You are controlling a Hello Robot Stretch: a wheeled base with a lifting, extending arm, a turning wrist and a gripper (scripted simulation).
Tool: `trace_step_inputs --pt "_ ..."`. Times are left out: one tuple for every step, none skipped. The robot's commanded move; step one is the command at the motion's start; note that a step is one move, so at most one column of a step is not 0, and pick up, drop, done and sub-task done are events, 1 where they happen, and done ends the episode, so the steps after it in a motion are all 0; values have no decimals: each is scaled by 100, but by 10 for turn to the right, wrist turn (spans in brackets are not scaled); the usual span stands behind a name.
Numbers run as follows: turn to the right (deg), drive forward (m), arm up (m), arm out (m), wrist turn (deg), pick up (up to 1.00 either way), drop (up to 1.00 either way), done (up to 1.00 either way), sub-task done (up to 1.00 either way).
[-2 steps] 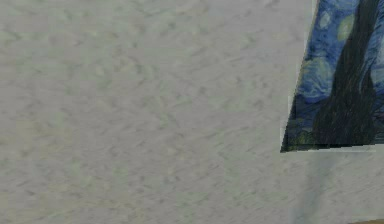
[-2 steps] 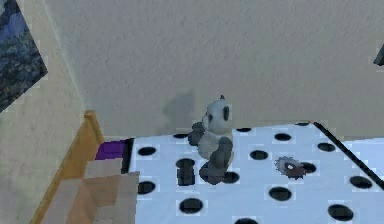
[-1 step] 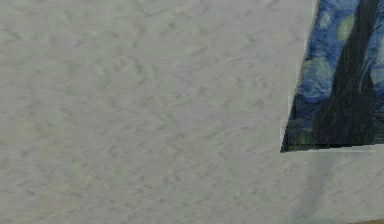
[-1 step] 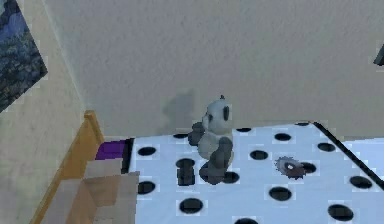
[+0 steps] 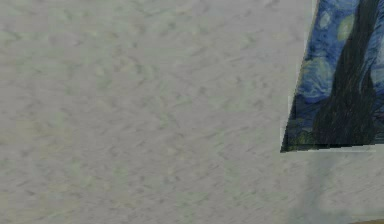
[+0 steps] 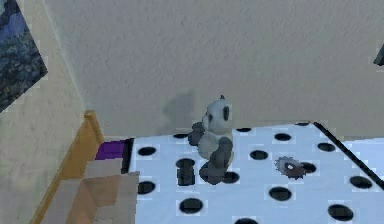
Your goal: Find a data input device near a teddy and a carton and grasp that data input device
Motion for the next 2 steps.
trace_step_inputs --pt "0 0 0 42 0 0 0 0 0" --pt "0 0 0 0 450 0 0 0 0"
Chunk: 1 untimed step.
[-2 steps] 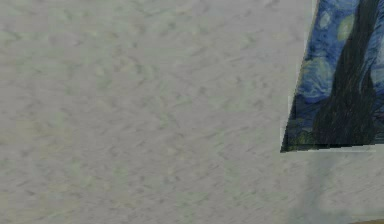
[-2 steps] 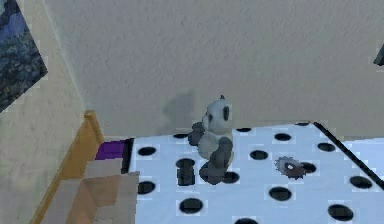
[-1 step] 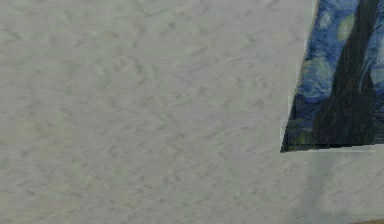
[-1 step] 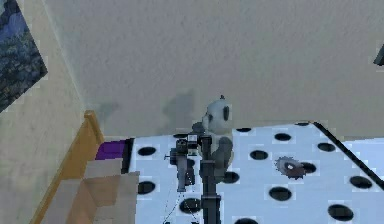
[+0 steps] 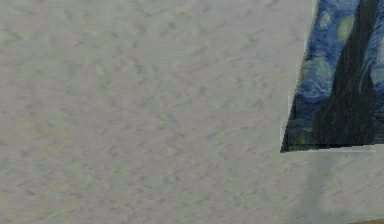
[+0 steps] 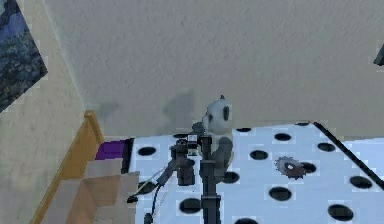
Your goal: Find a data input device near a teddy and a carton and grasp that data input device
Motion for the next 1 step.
trace_step_inputs --pt "0 0 0 0 450 0 0 0 0"
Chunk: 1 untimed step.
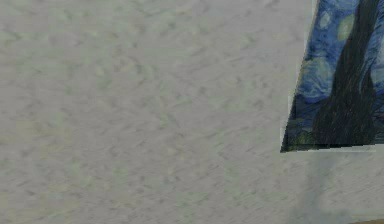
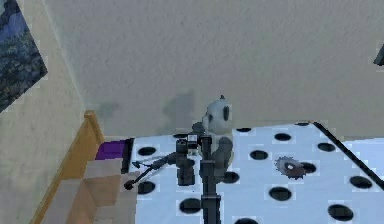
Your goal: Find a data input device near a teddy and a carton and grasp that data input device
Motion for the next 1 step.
trace_step_inputs --pt "0 0 0 0 450 0 0 0 0"
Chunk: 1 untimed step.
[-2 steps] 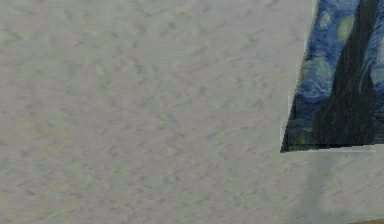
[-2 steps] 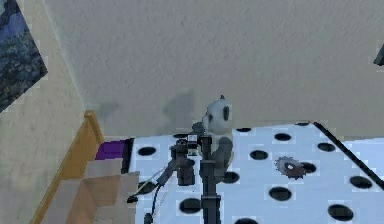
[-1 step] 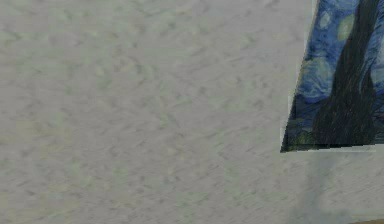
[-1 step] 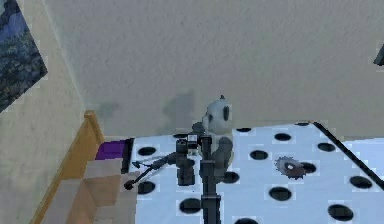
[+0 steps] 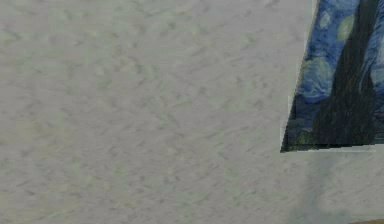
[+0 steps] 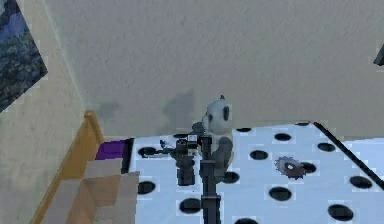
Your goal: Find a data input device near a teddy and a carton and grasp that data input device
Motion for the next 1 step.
trace_step_inputs --pt "0 0 0 0 300 0 0 0 0"
